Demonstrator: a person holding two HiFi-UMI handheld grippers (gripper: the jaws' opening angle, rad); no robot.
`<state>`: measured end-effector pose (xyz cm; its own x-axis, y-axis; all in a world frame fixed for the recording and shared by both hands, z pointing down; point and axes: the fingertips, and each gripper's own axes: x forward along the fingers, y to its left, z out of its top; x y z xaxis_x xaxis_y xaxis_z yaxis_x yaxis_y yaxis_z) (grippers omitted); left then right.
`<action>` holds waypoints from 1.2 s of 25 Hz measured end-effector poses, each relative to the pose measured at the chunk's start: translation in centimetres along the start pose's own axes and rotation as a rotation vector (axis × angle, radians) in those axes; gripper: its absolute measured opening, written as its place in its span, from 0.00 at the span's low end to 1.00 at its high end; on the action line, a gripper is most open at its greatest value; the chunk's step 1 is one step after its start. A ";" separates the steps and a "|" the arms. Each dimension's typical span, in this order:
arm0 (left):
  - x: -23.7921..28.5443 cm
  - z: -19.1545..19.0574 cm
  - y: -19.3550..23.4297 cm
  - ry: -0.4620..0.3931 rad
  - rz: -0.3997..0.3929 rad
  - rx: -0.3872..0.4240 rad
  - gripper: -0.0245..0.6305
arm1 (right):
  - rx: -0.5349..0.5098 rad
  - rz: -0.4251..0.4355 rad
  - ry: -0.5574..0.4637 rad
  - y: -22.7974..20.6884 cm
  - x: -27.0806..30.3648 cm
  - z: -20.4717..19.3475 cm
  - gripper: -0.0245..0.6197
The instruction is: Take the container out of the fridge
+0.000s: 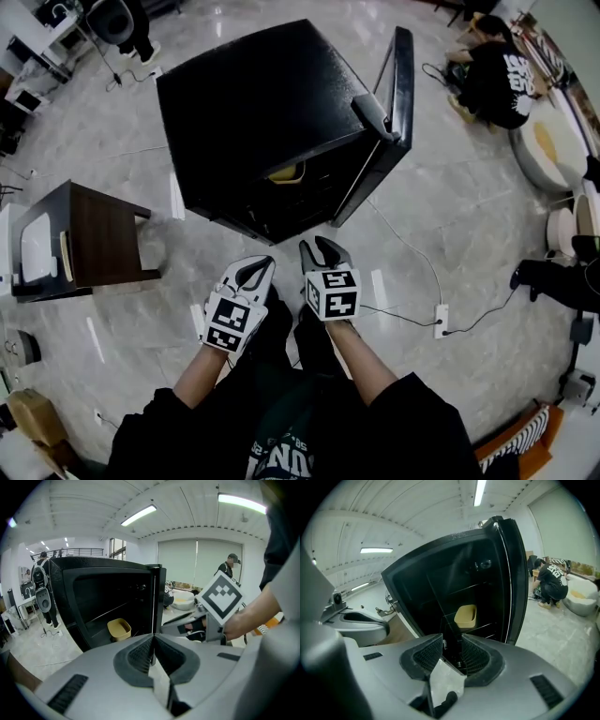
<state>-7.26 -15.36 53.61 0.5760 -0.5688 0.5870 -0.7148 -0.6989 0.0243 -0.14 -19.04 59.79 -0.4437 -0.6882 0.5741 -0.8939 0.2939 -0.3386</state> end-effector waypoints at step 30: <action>-2.8 -7.1 2.9 0.114 -0.012 -0.048 0.06 | 0.548 -0.132 -0.014 -10.9 17.8 2.4 0.29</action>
<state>-13.81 -12.70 57.76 0.5380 -0.5056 0.6745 -0.7277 -0.6824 0.0688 1.89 -36.11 71.94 -0.3262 -0.7057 0.6289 -0.7760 -0.1800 -0.6045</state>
